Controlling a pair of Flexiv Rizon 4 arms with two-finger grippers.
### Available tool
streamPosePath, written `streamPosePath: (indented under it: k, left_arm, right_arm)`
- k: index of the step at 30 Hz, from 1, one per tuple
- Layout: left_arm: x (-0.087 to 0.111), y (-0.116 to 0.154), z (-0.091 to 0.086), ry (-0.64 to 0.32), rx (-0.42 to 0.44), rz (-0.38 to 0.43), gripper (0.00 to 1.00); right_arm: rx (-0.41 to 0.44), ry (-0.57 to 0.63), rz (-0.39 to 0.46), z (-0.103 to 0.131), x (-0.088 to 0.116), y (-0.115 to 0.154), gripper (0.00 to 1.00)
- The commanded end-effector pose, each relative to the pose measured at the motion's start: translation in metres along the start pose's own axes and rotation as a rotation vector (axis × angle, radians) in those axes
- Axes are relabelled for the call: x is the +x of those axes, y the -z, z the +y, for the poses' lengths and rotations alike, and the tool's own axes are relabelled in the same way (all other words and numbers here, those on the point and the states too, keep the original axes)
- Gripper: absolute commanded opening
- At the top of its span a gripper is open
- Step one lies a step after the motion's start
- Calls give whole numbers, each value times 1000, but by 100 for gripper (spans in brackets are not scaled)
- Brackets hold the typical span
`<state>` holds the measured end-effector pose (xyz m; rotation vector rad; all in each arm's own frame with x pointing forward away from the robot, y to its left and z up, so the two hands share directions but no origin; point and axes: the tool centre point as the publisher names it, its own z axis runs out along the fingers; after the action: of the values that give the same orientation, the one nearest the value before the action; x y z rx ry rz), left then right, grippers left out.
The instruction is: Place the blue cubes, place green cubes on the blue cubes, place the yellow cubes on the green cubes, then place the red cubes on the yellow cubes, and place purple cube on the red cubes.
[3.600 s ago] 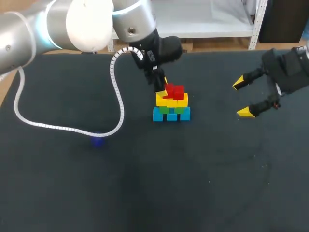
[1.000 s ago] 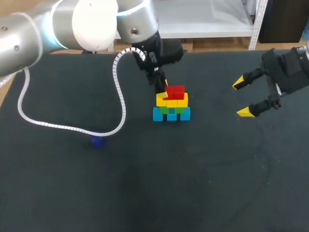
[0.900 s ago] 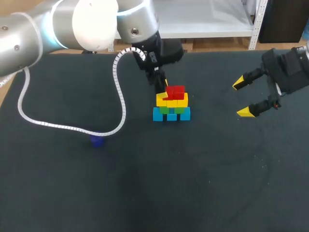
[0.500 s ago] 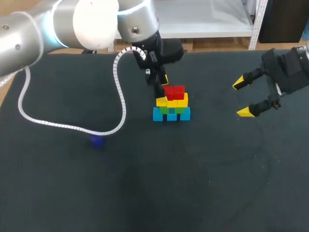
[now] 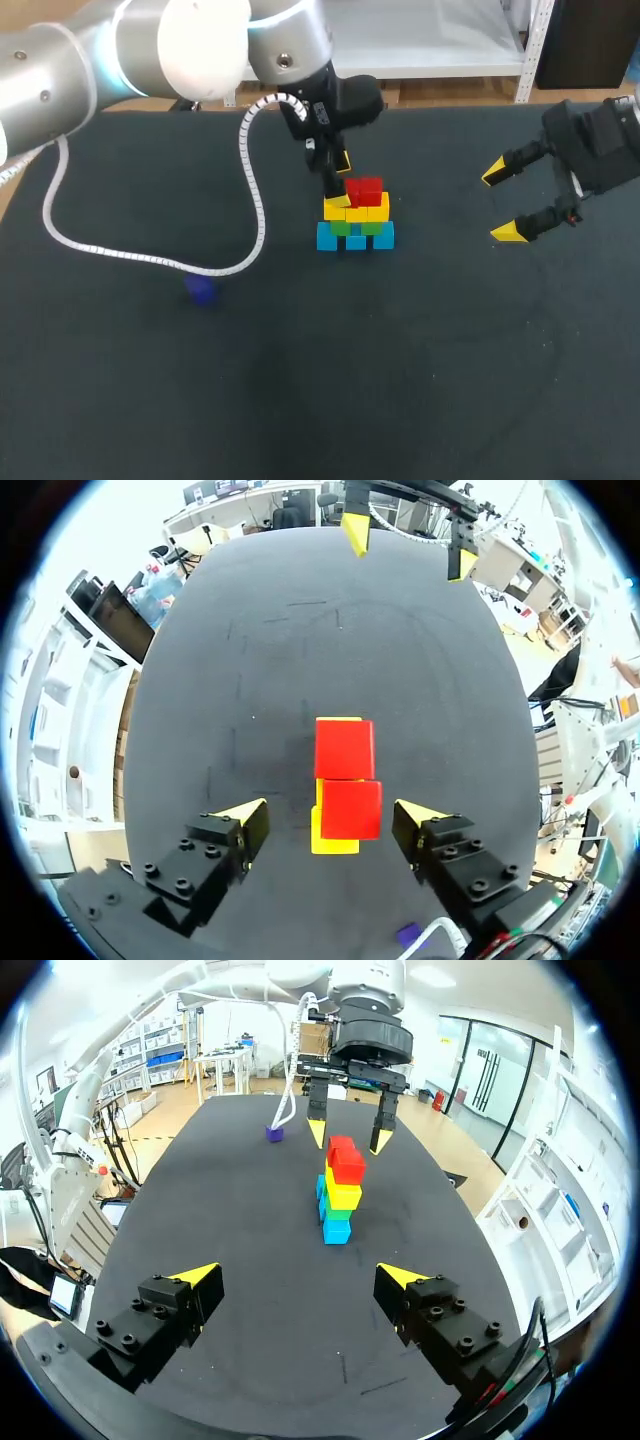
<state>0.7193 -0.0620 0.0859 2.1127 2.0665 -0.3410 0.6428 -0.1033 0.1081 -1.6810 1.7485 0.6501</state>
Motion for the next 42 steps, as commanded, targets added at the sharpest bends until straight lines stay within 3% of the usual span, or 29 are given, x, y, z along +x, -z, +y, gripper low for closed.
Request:
streamPosePath:
  k: [1,39,41,42]
  left_arm:
    - [-3,0,6,2,8,10,80]
    - [-2,-2,15,10,14,13,82]
    - [-2,-2,15,2,15,9,100]
    - [-2,-1,13,0,17,5,100]
  right_arm:
    - [-1,1,-4,-1,1,-1,100]
    - [-1,1,-4,-1,1,-1,100]
    - [-1,1,-4,-1,1,-1,100]
    - [-1,1,-4,-1,1,-1,100]
